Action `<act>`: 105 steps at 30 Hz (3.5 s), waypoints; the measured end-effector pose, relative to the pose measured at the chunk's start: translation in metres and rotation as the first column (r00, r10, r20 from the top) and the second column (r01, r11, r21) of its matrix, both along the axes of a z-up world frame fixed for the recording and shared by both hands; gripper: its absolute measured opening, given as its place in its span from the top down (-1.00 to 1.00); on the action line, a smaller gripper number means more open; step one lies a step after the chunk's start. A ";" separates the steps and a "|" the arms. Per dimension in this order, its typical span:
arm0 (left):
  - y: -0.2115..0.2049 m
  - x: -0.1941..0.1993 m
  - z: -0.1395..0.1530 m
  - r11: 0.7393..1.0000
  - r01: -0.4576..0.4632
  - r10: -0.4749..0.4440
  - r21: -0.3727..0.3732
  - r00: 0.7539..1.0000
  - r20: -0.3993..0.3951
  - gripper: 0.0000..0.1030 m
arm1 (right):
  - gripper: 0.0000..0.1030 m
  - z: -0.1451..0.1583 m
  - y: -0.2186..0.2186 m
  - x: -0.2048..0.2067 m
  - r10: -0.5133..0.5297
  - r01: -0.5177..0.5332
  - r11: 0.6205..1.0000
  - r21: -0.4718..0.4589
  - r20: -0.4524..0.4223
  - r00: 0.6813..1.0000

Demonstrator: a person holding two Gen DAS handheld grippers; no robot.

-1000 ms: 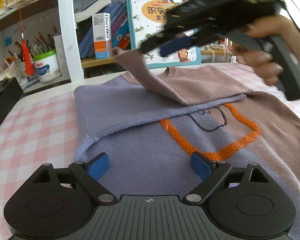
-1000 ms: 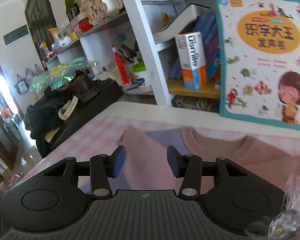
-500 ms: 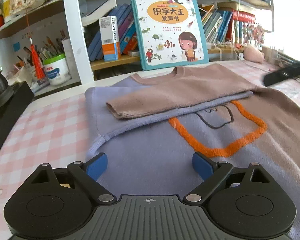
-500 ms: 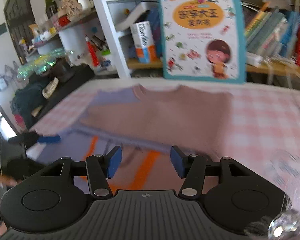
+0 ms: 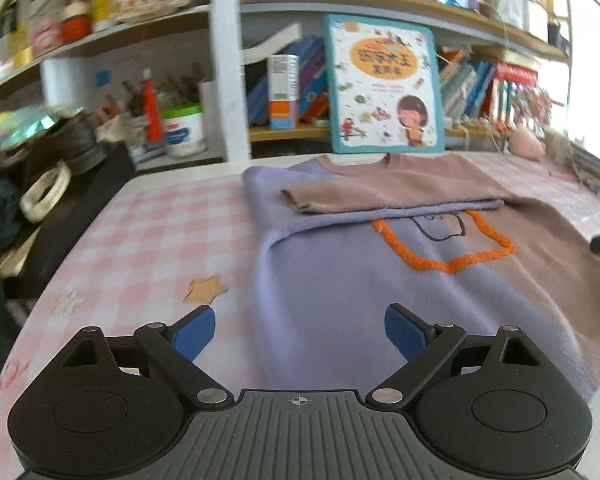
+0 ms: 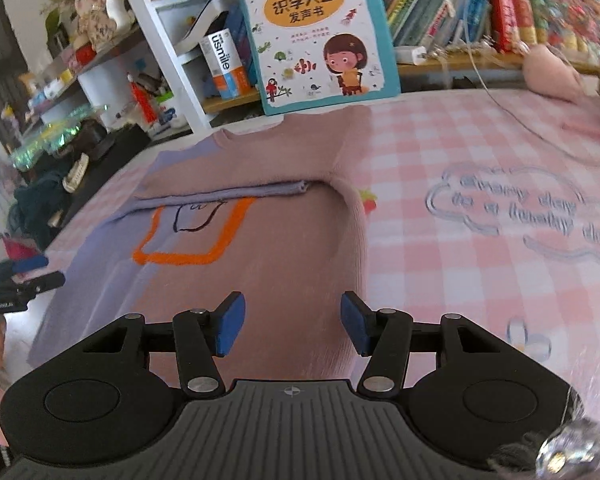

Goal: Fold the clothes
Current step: 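Move the right gripper toward the pink side edge of the sweater, then grasp the lavender side edge with the left gripper while the right gripper grasps the pink side edge, then lift both held edges and fold the sweater in half lengthwise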

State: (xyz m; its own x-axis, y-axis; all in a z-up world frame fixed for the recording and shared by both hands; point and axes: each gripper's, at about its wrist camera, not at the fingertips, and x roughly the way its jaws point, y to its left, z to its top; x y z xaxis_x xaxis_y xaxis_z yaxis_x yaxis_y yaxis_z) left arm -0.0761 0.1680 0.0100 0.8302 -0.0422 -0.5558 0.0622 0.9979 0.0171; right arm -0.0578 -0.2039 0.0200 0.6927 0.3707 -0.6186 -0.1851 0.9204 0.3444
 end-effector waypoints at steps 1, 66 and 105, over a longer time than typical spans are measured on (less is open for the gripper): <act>0.003 -0.005 0.000 1.000 -0.013 0.013 -0.013 1.000 0.001 -0.83 | 0.04 -0.001 -0.001 -0.005 -0.007 0.006 1.000 0.010 0.003 1.000; 0.027 -0.058 -0.027 0.907 -0.008 -0.058 -0.421 0.988 -0.143 0.90 | 0.87 -0.031 -0.029 -0.075 -0.039 0.045 0.971 0.237 -0.030 0.999; 0.049 -0.114 -0.047 0.734 0.066 -0.197 -0.676 0.973 -0.120 0.91 | 0.90 -0.026 -0.016 -0.159 -0.097 0.102 0.960 0.262 -0.034 0.995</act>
